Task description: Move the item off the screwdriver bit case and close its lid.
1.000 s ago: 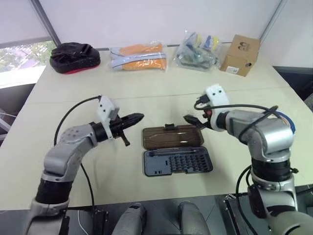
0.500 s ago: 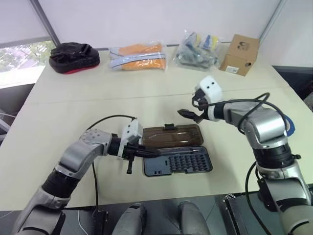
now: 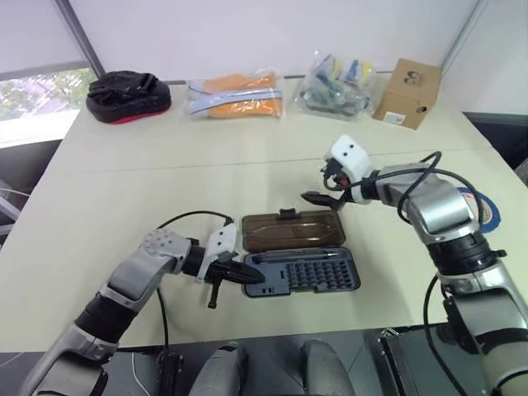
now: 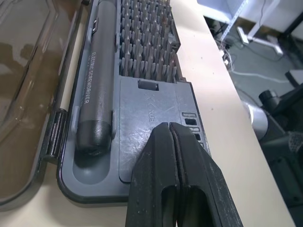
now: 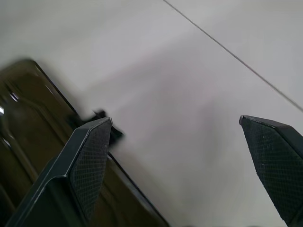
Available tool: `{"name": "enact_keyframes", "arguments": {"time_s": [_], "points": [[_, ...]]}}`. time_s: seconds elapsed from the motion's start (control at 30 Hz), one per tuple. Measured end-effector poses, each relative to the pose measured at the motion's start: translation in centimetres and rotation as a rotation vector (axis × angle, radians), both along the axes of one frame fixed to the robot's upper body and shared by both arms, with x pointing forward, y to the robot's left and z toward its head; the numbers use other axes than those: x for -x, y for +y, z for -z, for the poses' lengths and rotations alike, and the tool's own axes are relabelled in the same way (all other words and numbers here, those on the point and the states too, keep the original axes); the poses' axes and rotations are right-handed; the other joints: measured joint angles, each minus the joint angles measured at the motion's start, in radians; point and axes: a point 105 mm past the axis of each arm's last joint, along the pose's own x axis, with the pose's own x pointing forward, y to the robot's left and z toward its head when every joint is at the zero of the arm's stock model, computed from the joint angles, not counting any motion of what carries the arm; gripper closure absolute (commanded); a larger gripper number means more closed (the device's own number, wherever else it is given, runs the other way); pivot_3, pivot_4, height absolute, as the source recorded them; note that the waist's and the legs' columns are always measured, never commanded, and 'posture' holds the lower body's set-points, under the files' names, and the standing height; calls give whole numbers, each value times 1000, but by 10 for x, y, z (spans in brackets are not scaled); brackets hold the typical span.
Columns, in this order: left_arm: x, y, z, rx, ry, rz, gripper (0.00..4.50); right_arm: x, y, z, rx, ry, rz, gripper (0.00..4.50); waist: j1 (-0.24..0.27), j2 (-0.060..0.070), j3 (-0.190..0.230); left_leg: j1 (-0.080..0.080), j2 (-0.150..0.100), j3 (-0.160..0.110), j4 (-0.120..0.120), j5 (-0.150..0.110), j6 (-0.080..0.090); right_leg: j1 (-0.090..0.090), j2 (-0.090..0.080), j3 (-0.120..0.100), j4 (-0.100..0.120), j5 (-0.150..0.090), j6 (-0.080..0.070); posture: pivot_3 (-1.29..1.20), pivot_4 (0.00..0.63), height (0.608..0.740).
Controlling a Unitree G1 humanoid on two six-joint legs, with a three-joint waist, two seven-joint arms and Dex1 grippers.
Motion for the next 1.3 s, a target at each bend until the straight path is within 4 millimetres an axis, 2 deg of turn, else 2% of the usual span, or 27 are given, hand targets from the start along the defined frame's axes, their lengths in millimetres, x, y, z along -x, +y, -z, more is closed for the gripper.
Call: {"name": "enact_keyframes", "arguments": {"time_s": [0.23, 0.37, 0.7, 1.07, 1.17, 1.3], "points": [[-1, -3, 1, 12, -17, 2, 4500, -2, -7, 11, 124, 13, -142, 24, 0, 0, 0, 0, 0, 0, 0, 0, 0, 0, 0, 0, 0, 0, 0, 0, 150, 740], [0, -3, 2, 18, -18, -7, 4500, -2, -3, 18, 139, 25, -187, 24, 0, 0, 0, 0, 0, 0, 1, 0, 0, 0, 0, 0, 0, 0, 0, 0, 150, 740], [1, -4, 2, 21, -27, -18, 4500, -7, 3, 39, 174, 26, -215, 24, 1, 0, 0, 0, 0, -1, 1, 0, 0, 0, 0, 0, 0, 0, 0, 0, 150, 740], [1, -3, 2, 18, -36, -27, 4500, -11, -1, 44, 198, 4, -220, 24, -1, 0, 0, 0, 0, -1, 1, 0, 0, 0, 0, 0, 0, 0, 0, 0, 150, 740], [2, -4, 2, 19, -42, -31, 4500, -9, 0, 46, 199, 9, -237, 865, 0, 0, 0, 0, 0, -1, 1, 0, 0, 1, 0, 0, 0, 0, 0, 0, 150, 740], [2, -3, 3, 21, -43, -40, 4500, -2, 3, 52, 200, 37, -279, 2890, -1, 0, 0, 1, 0, -1, 1, 0, 0, 2, 0, 0, 1, 0, 0, 0, 150, 740]]}}
